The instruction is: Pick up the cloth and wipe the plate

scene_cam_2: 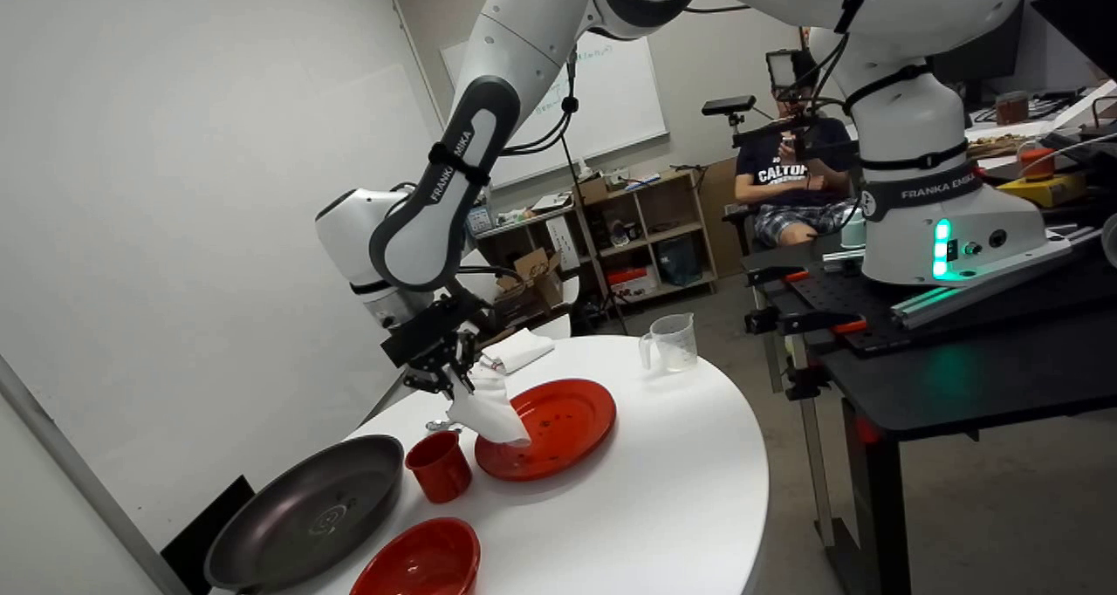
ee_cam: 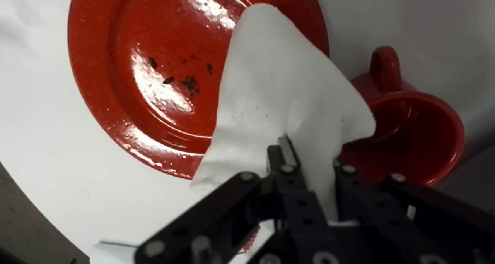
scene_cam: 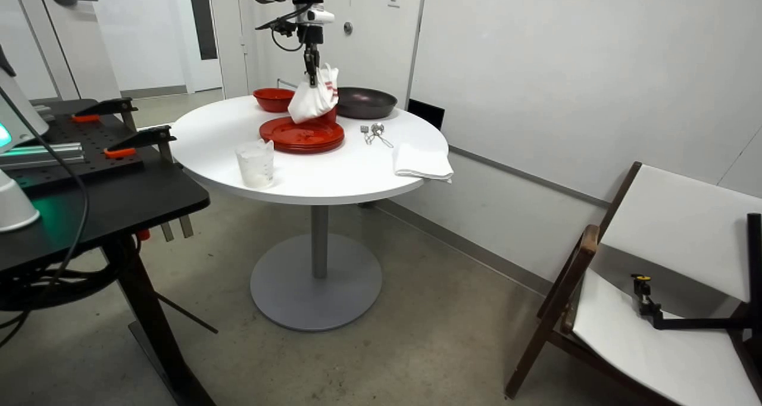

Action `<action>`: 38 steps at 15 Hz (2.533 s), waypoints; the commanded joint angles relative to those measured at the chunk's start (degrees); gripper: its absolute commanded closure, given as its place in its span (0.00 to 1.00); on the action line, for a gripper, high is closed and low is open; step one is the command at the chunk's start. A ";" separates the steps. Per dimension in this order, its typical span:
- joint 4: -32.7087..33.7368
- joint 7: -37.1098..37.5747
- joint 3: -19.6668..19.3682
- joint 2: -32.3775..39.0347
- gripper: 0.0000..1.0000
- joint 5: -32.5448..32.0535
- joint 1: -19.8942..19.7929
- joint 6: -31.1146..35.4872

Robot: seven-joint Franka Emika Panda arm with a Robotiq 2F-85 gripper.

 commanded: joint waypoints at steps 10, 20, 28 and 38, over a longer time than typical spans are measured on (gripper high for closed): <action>0.20 -0.05 -0.08 0.11 0.85 0.11 0.09 -0.13; -1.79 4.77 -0.76 -0.56 0.95 2.75 -1.85 1.15; -4.67 8.74 -0.50 -0.55 0.95 4.56 -2.66 1.59; -10.42 15.40 -1.78 2.28 0.94 4.44 -2.25 8.16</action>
